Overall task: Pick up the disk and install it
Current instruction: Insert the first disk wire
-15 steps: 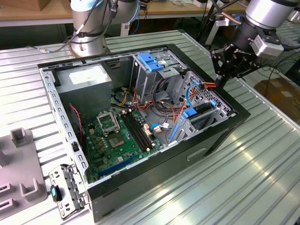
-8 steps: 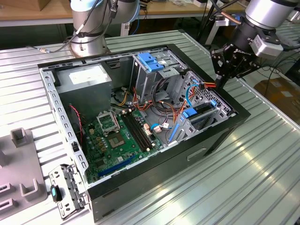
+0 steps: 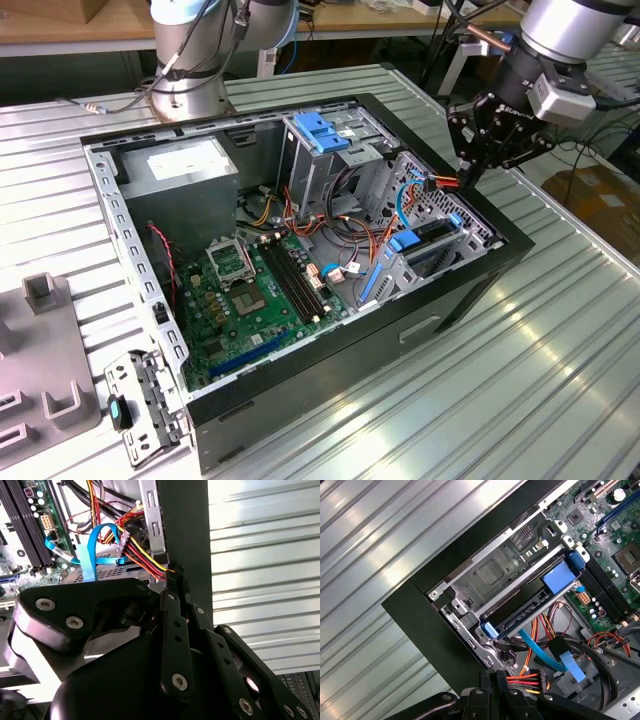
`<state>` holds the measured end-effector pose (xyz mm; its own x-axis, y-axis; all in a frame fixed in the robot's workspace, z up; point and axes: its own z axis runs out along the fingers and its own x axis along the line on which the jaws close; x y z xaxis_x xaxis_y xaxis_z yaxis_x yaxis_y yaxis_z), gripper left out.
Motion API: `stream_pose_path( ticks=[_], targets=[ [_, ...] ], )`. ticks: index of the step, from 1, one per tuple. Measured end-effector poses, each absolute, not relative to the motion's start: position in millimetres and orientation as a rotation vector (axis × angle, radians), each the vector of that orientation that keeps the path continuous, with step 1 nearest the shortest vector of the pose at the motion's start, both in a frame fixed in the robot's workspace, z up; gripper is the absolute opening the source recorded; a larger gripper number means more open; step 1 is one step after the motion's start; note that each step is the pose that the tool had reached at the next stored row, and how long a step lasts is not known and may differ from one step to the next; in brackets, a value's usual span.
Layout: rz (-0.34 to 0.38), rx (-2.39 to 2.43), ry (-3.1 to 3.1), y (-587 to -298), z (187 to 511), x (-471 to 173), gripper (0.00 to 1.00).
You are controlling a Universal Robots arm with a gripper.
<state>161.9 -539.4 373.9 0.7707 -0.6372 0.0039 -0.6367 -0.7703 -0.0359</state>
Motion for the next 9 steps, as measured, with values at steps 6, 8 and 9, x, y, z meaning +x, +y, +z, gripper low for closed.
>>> stream_pose_path(
  ticks=[6,8,9],
  targets=[
    [-0.027,-2.872,1.193,-539.4,372.2,158.6,0.16],
    [-0.028,-2.841,1.265,-539.5,371.6,158.6,0.16],
    [-0.029,-2.829,1.292,-539.5,371.4,158.6,0.16]
  ],
)
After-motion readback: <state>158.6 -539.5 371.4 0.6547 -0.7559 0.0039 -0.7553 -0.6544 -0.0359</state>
